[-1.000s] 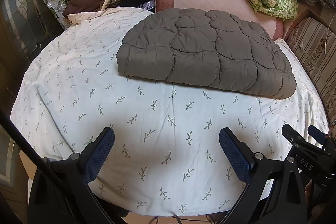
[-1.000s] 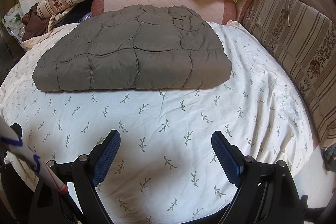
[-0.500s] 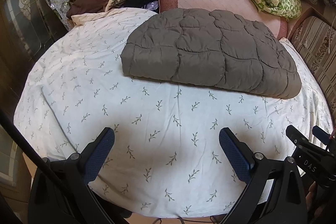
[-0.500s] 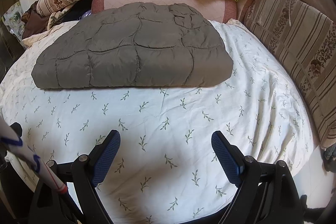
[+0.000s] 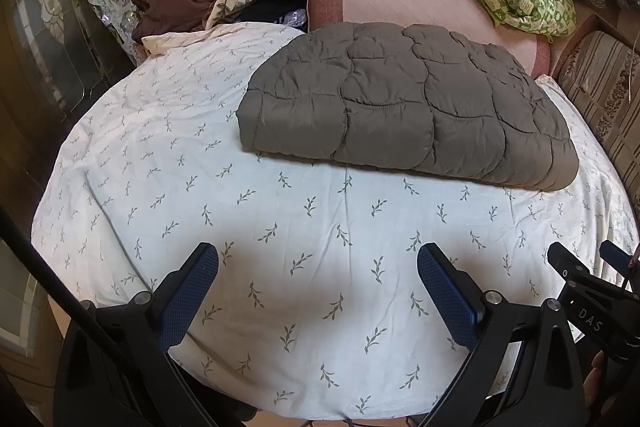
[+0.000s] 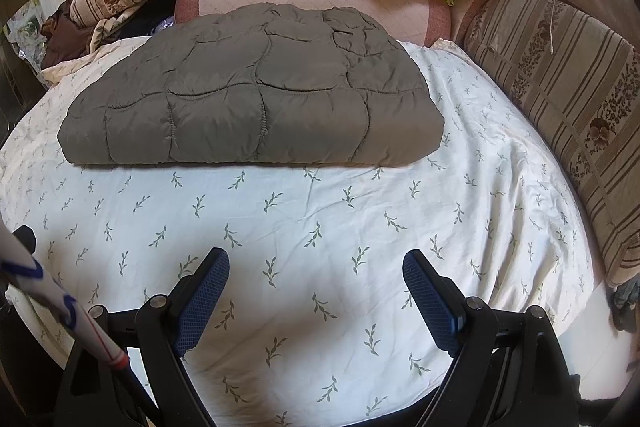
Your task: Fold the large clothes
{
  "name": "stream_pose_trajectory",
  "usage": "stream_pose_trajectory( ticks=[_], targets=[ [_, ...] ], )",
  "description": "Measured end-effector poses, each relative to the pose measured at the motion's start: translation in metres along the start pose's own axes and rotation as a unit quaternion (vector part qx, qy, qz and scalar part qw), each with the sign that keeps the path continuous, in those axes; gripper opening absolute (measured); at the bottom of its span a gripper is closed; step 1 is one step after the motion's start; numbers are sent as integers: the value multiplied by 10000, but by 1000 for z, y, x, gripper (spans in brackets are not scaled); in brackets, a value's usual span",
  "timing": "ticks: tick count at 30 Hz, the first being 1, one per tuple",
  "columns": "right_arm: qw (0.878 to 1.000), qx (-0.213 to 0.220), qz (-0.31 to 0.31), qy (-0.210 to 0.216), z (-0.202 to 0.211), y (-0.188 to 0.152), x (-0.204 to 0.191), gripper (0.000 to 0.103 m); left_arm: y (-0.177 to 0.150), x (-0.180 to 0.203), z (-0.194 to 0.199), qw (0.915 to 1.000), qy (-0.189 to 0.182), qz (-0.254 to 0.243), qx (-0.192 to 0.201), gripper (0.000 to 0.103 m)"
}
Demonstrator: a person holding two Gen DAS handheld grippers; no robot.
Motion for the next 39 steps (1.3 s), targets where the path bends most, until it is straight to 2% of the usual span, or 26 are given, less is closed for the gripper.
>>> stream_pose_trajectory(
  ticks=[13, 23, 39],
  targets=[
    [9999, -23, 78, -78, -1, -2, -3, 92, -6, -1, -5, 9999, -11, 78, -130, 99],
    [9993, -256, 206, -173, -10, -11, -4, 92, -12, -3, -14, 9995, -24, 139, -277, 99],
    [9989, -333, 246, -200, -14, -14, -6, 93, -16, -5, -20, 9990, -30, 178, -408, 99]
  ],
)
Point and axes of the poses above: each gripper's, at about its wrist camera, not at the fingertips, and z roughly against the way its jaws point, x to its right, y to its top, the point moved 6 cm from there along -z, roughly the way its jaws point, and after that the axes turned 14 degrees about x, right-handed, at the moved point
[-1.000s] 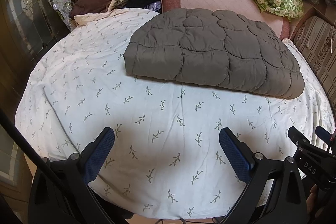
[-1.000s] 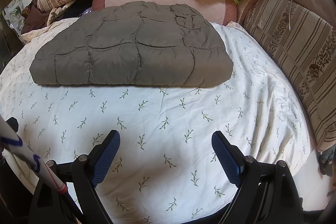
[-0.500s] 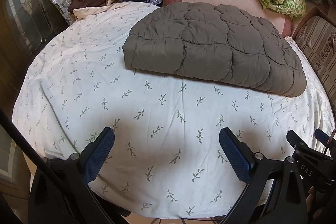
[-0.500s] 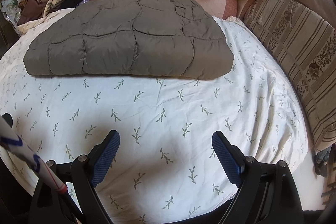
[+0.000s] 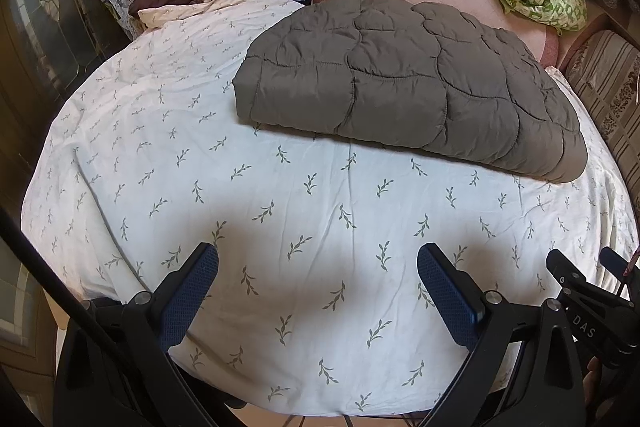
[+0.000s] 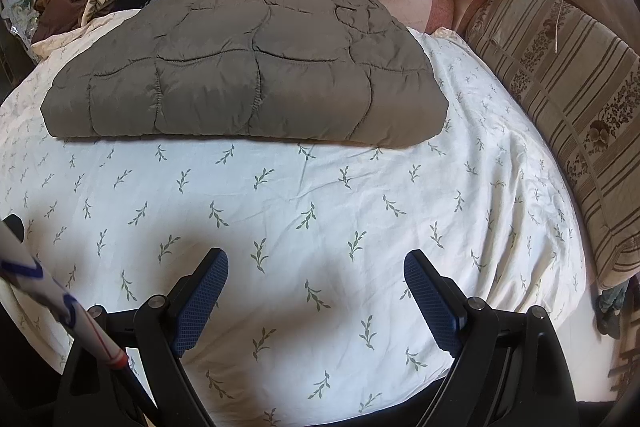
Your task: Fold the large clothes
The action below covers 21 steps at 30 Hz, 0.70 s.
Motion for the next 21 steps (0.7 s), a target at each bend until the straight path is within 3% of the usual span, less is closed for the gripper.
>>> stream_pose_trajectory(
  ticks=[21],
  targets=[
    [9995, -144, 281, -69, -8, -5, -6, 93, -1, -7, -7, 9999, 126, 5, -42, 99]
  ],
)
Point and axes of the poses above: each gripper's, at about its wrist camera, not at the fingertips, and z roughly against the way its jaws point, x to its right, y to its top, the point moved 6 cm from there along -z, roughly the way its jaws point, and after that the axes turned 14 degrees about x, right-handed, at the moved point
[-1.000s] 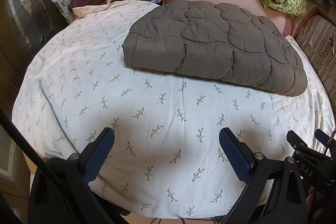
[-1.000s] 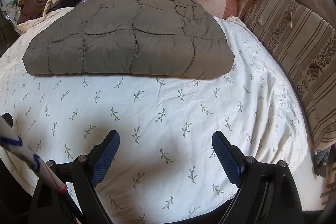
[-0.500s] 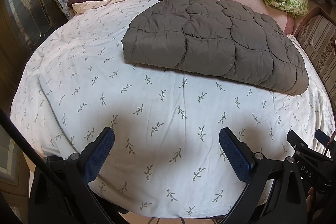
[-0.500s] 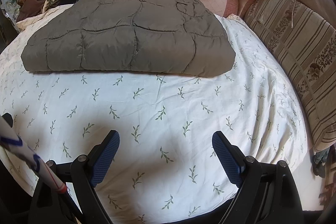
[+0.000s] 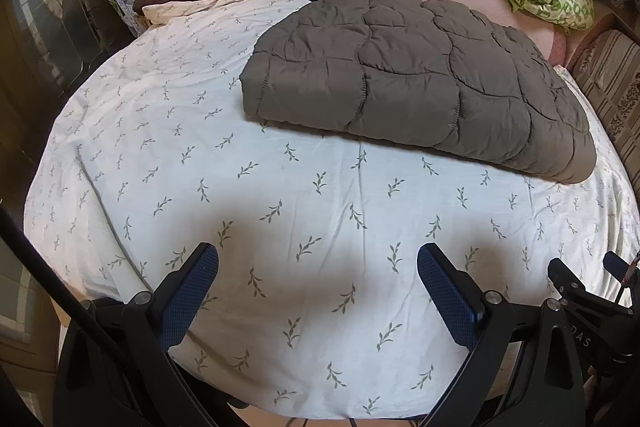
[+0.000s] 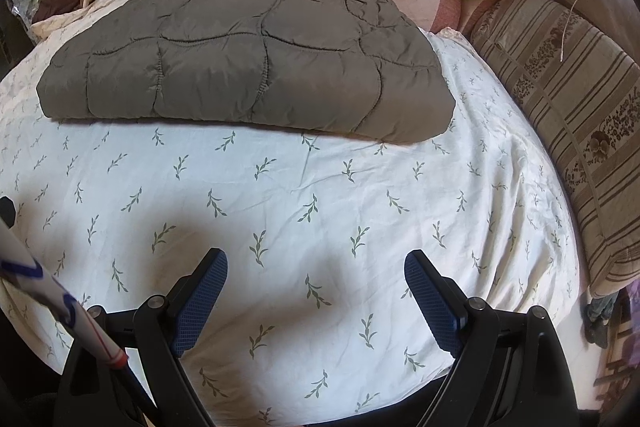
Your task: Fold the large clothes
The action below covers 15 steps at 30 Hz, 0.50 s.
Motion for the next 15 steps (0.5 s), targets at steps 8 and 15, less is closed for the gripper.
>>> stream_pose_trajectory(
  ticks=[8, 15],
  targets=[
    [10000, -45, 1, -6, -3, -1, 1, 93, -1, -2, -2, 10000, 83, -43, 10, 99],
    [10000, 43, 9, 27, 0, -1, -1, 93, 1, -2, 1, 9989, 322, -262, 224, 99]
  ],
)
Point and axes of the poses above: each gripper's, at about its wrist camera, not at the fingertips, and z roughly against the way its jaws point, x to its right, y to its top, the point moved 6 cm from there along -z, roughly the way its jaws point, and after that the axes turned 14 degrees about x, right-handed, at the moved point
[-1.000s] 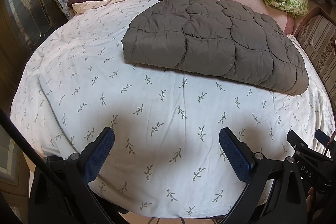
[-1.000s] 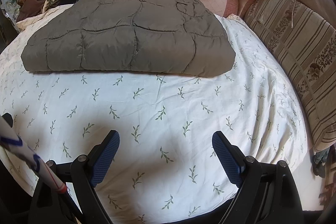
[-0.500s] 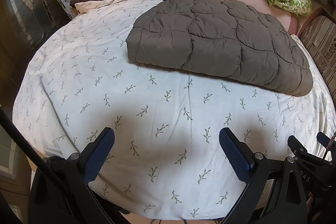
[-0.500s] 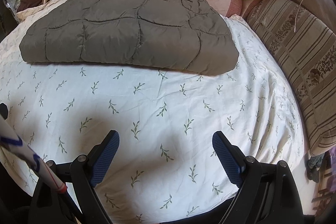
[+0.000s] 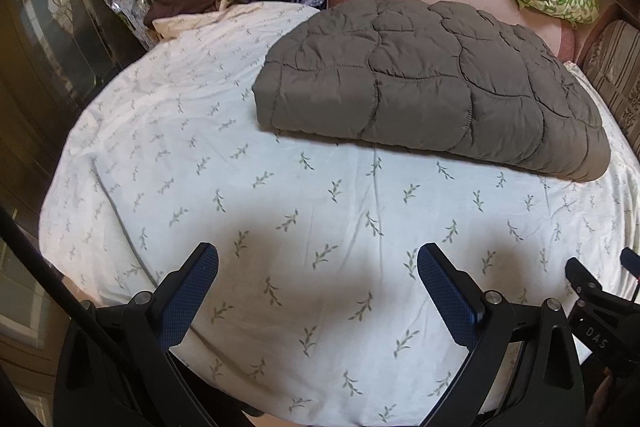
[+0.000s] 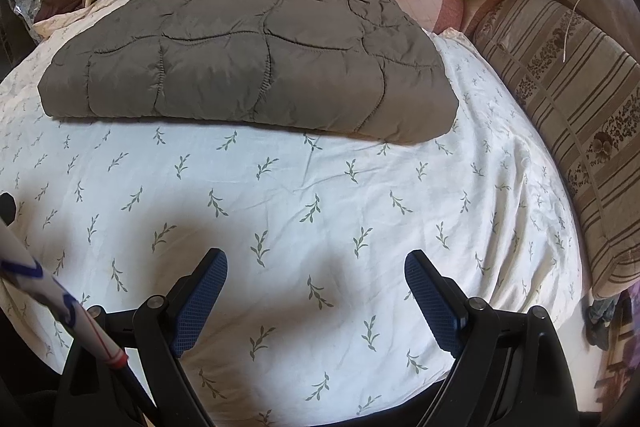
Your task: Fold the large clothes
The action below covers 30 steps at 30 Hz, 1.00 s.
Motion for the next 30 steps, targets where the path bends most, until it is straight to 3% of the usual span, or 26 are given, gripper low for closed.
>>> stream_pose_trajectory(
  ticks=[30],
  targets=[
    [9995, 269, -111, -144, 6, 9, 14, 93, 5, -10, -5, 9999, 158, 42, 41, 99]
  ],
)
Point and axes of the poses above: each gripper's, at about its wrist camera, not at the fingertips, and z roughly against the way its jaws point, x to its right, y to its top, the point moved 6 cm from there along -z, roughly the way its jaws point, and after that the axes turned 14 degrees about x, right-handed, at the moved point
